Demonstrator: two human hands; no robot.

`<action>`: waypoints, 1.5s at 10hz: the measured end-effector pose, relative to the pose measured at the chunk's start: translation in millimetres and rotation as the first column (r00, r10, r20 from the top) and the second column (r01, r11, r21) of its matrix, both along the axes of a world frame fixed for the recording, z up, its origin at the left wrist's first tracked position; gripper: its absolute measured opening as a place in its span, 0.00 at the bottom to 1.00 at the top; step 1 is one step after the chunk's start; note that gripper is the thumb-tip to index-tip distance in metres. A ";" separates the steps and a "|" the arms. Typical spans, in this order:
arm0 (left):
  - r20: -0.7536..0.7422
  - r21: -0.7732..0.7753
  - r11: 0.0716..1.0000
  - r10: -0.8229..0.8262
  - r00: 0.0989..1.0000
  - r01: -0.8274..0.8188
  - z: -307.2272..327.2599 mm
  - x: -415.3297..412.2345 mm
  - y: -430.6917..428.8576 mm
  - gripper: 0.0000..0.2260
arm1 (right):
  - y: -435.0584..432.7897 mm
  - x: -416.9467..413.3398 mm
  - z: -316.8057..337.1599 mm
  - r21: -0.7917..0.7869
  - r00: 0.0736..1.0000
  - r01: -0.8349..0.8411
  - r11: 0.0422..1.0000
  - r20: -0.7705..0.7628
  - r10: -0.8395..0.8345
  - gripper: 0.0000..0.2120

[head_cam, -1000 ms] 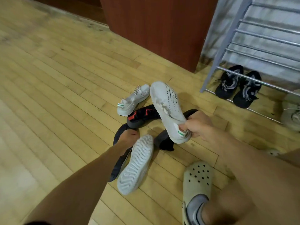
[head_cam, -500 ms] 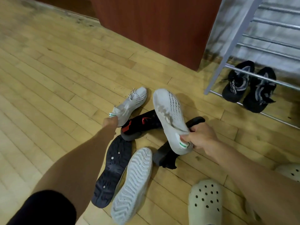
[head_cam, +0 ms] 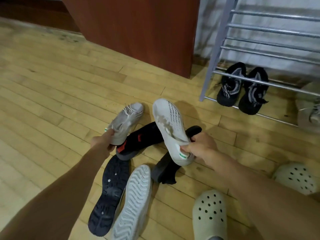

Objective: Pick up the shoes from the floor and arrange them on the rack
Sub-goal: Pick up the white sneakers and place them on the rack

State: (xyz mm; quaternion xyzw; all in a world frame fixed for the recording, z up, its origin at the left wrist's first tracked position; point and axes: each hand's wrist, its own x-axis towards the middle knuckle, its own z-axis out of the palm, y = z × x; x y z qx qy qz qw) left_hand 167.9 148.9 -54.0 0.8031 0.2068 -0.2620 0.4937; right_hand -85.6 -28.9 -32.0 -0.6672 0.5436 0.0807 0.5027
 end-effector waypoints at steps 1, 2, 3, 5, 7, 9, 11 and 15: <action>0.009 -0.017 0.996 -0.090 0.996 0.090 24.4 -25.2 11.2 0.12 | 5.7 0.0 8.3 0.028 0.999 0.037 0.999 0.024 -0.038 0.14; -0.134 -0.095 0.957 -0.284 0.949 0.273 38.4 -65.8 25.0 0.08 | 11.8 -4.3 19.3 0.046 0.995 0.089 0.995 0.044 -0.092 0.15; -0.294 -0.132 0.865 -0.501 0.814 0.484 34.8 -108.2 34.0 0.10 | 19.9 -20.8 24.6 0.077 0.990 0.140 0.987 0.025 -0.142 0.17; -0.296 0.033 0.754 -0.620 0.727 0.656 12.3 -154.6 36.0 0.15 | 21.0 -56.8 36.7 0.010 0.989 -0.012 1.000 -0.148 0.013 0.22; -0.224 -0.029 0.805 -0.583 0.781 0.593 26.4 -179.1 22.3 0.19 | 28.6 -70.6 64.5 0.100 0.997 -0.042 0.994 -0.053 0.048 0.21; -0.179 -0.173 0.843 -0.536 0.825 0.510 68.9 -188.0 18.4 0.16 | 18.2 -82.4 139.0 -0.078 0.988 -0.142 0.987 -0.072 0.136 0.17; -0.031 -0.261 0.766 -0.615 0.788 0.587 112.2 -188.3 -9.3 0.09 | -6.0 -116.8 181.5 -0.091 0.997 0.080 0.993 0.001 -0.081 0.09; 0.115 -0.448 0.631 -0.662 0.740 0.634 150.6 -222.7 -170.4 0.14 | -111.5 -172.0 168.8 -0.057 0.885 0.438 0.897 0.204 -0.419 0.10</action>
